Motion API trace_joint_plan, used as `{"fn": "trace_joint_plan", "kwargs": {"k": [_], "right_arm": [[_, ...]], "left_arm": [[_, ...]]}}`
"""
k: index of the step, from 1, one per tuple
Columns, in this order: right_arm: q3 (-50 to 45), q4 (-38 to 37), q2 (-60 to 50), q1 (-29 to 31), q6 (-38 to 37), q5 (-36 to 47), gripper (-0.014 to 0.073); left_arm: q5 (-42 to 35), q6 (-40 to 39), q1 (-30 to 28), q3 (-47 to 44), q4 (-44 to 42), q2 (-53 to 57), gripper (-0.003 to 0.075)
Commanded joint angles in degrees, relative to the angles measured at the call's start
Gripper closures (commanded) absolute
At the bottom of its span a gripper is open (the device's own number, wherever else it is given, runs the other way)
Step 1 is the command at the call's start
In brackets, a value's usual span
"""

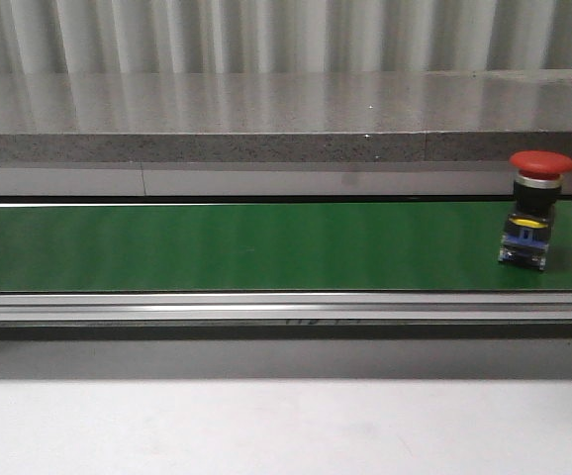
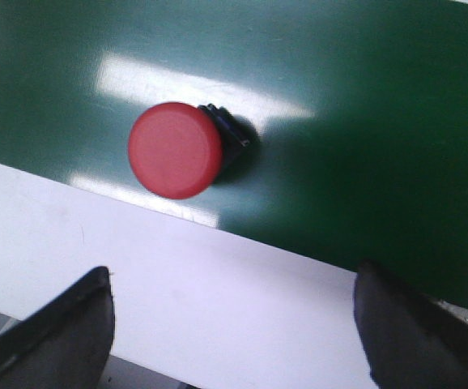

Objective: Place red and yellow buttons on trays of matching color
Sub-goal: 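Return the right gripper to the belt end and grasp the red button, then lower the red button into the red tray and open the right gripper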

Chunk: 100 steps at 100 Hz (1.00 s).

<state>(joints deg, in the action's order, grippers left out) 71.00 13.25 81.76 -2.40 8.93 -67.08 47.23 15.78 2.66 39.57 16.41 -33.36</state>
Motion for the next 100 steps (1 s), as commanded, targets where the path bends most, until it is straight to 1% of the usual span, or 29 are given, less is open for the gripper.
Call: {"fn": "trace_joint_plan", "kwargs": {"k": [1, 19, 40, 45, 50, 62, 67, 72, 77, 86, 100], "right_arm": [[1.9, 1.4, 0.4, -0.1, 2.0, 0.9, -0.0008], [1.9, 1.9, 4.0, -1.4, 4.6, 1.3, -0.0008], [1.9, 1.6, 7.2, -1.6, 5.0, 7.5, 0.0], [1.9, 1.6, 7.8, -1.6, 5.0, 9.0, 0.0027], [1.9, 1.3, 8.0, -1.6, 5.0, 9.2, 0.0079], [1.9, 0.2, 8.0, -1.6, 5.0, 9.2, 0.0273], [1.9, -0.2, 8.0, -1.6, 5.0, 9.3, 0.0333], [1.9, -0.3, 8.0, -1.6, 5.0, 9.4, 0.0372], [1.9, -0.3, 7.8, -1.6, 5.0, 9.5, 0.0391], [1.9, -0.3, 7.0, -1.5, 4.7, 9.8, 0.039], [3.4, -0.3, 4.8, 1.8, 1.1, 10.5, 0.039]], "left_arm": [[-3.4, 0.0, 0.5, 1.5, 1.4, -0.1, 0.074], [-3.4, 0.0, 0.5, 1.5, 1.4, -0.1, 0.074], [-3.4, 0.0, 0.5, 1.5, 1.4, -0.1, 0.074], [-3.4, 0.0, 0.5, 1.5, 1.4, -0.1, 0.074], [-3.4, 0.0, 0.5, 1.5, 1.4, -0.1, 0.074], [-3.4, 0.0, 0.5, 1.5, 1.4, -0.1, 0.074], [-3.4, 0.0, 0.5, 1.5, 1.4, -0.1, 0.074], [-3.4, 0.0, 0.5, 1.5, 1.4, -0.1, 0.074], [-3.4, 0.0, 0.5, 1.5, 1.4, -0.1, 0.074], [-3.4, 0.0, 0.5, 1.5, 1.4, -0.1, 0.074], [-3.4, 0.0, 0.5, 1.5, 1.4, -0.1, 0.074]]}}
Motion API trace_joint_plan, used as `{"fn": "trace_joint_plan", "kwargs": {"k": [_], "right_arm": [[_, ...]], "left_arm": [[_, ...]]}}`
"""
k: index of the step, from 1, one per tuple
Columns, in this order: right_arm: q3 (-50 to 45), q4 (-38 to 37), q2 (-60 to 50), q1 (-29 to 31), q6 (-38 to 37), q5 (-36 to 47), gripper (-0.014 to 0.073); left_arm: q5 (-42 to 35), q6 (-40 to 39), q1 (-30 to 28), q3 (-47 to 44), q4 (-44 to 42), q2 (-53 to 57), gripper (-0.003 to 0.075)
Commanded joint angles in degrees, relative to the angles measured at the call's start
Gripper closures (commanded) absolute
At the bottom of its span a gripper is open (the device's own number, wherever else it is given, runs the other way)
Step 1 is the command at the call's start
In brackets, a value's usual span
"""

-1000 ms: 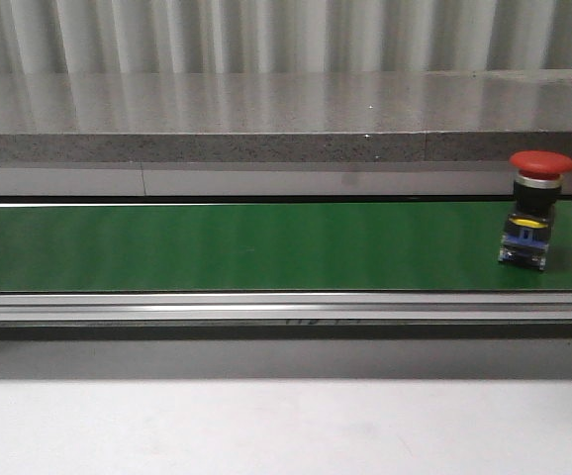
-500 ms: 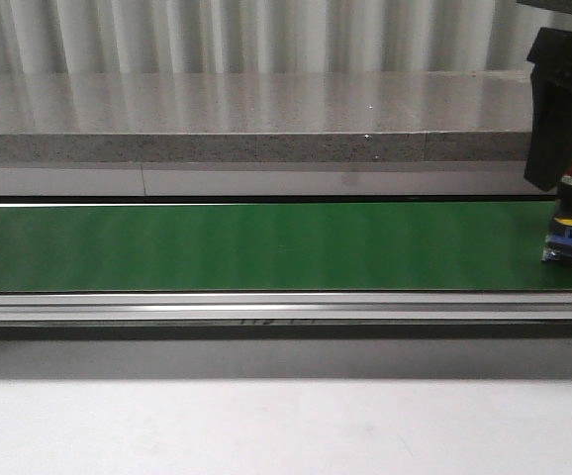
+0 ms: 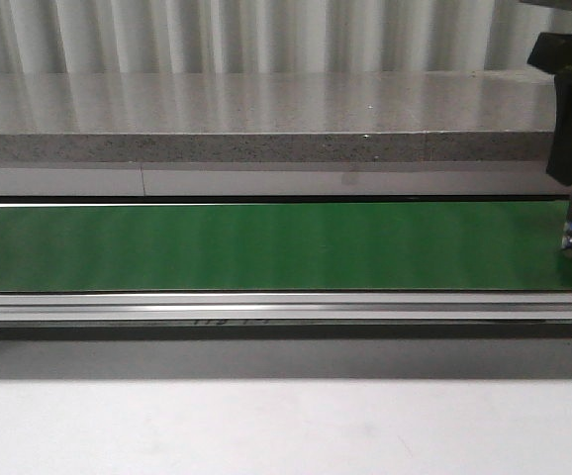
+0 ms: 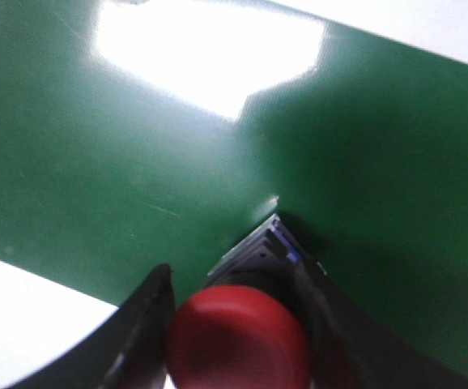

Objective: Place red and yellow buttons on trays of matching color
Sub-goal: 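Lower the red button into the red tray and open the right gripper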

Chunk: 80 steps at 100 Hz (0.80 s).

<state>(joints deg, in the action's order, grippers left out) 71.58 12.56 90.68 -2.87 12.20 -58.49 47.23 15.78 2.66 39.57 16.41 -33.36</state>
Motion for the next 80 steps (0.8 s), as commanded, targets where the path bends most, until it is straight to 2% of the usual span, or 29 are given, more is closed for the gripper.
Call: {"fn": "trace_joint_plan", "kwargs": {"k": [1, 36, 57, 80], "right_arm": [[3.0, 0.3, -4.2, 2.8, -2.4, 2.0, 0.039], [6.5, 0.3, -5.7, 19.7, -7.6, 4.7, 0.039], [6.6, 0.3, -4.7, 29.0, -14.8, 9.9, 0.039], [12.0, 0.2, 1.2, 35.3, -17.2, 7.3, 0.039]], "left_arm": [[-3.4, 0.0, 0.5, 1.5, 1.4, -0.1, 0.074], [-3.4, 0.0, 0.5, 1.5, 1.4, -0.1, 0.074], [-3.4, 0.0, 0.5, 1.5, 1.4, -0.1, 0.074], [-3.4, 0.0, 0.5, 1.5, 1.4, -0.1, 0.074]]}}
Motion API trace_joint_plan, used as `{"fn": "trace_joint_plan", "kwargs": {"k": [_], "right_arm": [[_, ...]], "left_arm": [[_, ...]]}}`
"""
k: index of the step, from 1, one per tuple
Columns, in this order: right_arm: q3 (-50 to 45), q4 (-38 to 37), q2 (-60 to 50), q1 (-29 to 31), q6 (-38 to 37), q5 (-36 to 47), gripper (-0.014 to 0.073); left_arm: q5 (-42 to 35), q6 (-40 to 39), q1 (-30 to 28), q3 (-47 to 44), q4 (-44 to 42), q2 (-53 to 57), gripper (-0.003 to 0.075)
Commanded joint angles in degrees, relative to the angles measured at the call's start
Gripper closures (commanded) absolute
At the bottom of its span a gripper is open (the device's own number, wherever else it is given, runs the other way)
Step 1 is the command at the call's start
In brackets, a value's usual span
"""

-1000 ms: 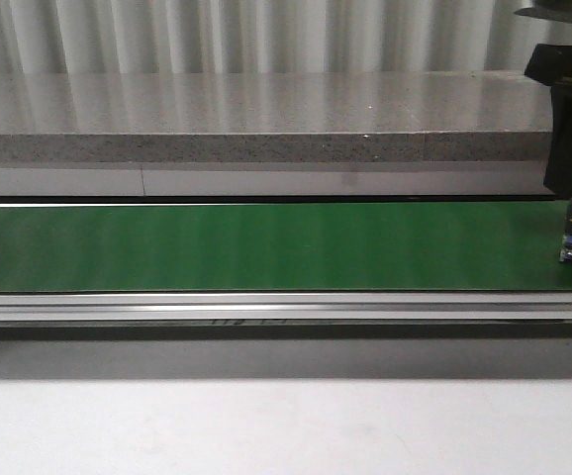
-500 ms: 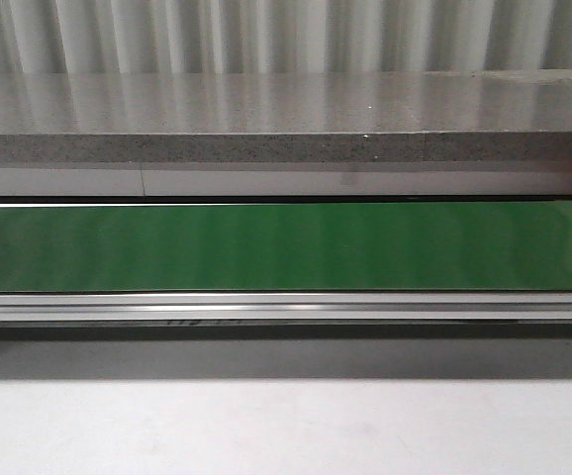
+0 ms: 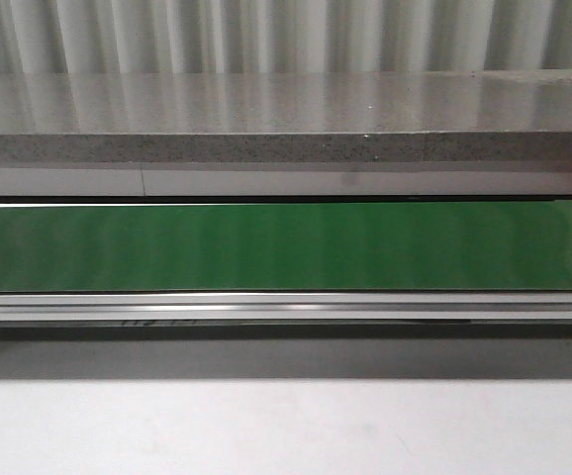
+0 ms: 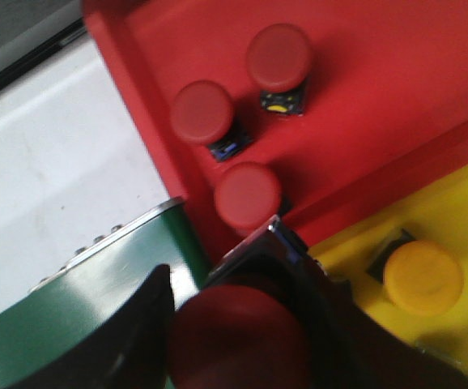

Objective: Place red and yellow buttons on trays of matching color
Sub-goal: 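Lower the red button into the red tray and open the right gripper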

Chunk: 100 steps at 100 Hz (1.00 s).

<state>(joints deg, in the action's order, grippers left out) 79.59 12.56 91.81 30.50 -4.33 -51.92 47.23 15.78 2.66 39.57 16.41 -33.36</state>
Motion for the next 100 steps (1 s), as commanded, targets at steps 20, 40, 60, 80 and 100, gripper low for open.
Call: {"fn": "trace_joint_plan", "kwargs": {"k": [20, 40, 60, 80, 100], "right_arm": [[7.0, 0.2, 4.4, 4.1, -1.2, 0.8, 0.039], [7.0, 0.6, 8.5, 4.1, -1.2, 5.5, 0.039], [7.1, 1.2, 11.8, 4.1, -1.3, 8.3, 0.039], [7.1, 2.8, 14.7, 4.1, -1.3, 10.9, 0.039], [7.1, 3.0, 17.1, 4.1, -1.3, 12.5, 0.039]], "left_arm": [[-3.4, 0.0, 0.5, 1.5, 1.4, -0.1, 0.074], [-3.4, 0.0, 0.5, 1.5, 1.4, -0.1, 0.074], [-3.4, 0.0, 0.5, 1.5, 1.4, -0.1, 0.074], [-3.4, 0.0, 0.5, 1.5, 1.4, -0.1, 0.074], [-3.4, 0.0, 0.5, 1.5, 1.4, -0.1, 0.074]]}}
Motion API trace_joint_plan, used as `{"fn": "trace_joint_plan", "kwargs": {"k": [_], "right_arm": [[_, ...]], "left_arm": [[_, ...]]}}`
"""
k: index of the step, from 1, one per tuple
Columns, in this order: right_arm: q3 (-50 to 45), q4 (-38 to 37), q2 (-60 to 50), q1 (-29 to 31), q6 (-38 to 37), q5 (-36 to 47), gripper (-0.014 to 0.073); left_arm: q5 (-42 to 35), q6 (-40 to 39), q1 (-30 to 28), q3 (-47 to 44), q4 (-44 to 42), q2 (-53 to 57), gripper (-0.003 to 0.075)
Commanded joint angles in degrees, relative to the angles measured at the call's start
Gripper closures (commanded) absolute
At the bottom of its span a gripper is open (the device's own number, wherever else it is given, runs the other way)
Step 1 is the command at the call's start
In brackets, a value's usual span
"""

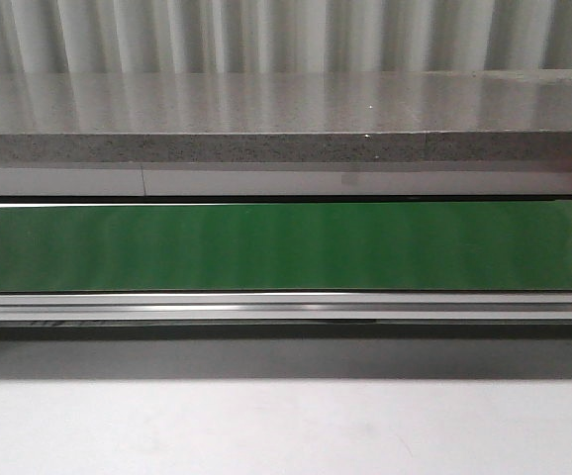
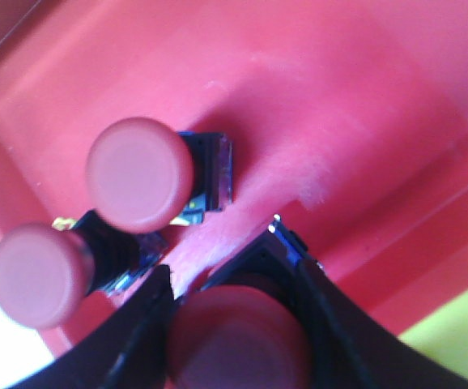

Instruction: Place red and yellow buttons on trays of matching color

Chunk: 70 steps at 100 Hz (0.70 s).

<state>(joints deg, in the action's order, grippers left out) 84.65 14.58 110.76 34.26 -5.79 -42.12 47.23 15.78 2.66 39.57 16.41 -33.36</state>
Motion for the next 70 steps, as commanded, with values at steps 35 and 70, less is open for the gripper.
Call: {"fn": "trace_joint_plan", "kwargs": {"k": [35, 70], "right_arm": [[2.1, 1.8, -0.9, 0.3, 0.2, 3.6, 0.0076], [2.2, 1.5, -5.4, 0.3, 0.6, 3.2, 0.0022]], "left_arm": [[-3.4, 0.0, 0.5, 1.5, 1.4, -0.1, 0.074], [-3.4, 0.0, 0.5, 1.5, 1.4, -0.1, 0.074]]}}
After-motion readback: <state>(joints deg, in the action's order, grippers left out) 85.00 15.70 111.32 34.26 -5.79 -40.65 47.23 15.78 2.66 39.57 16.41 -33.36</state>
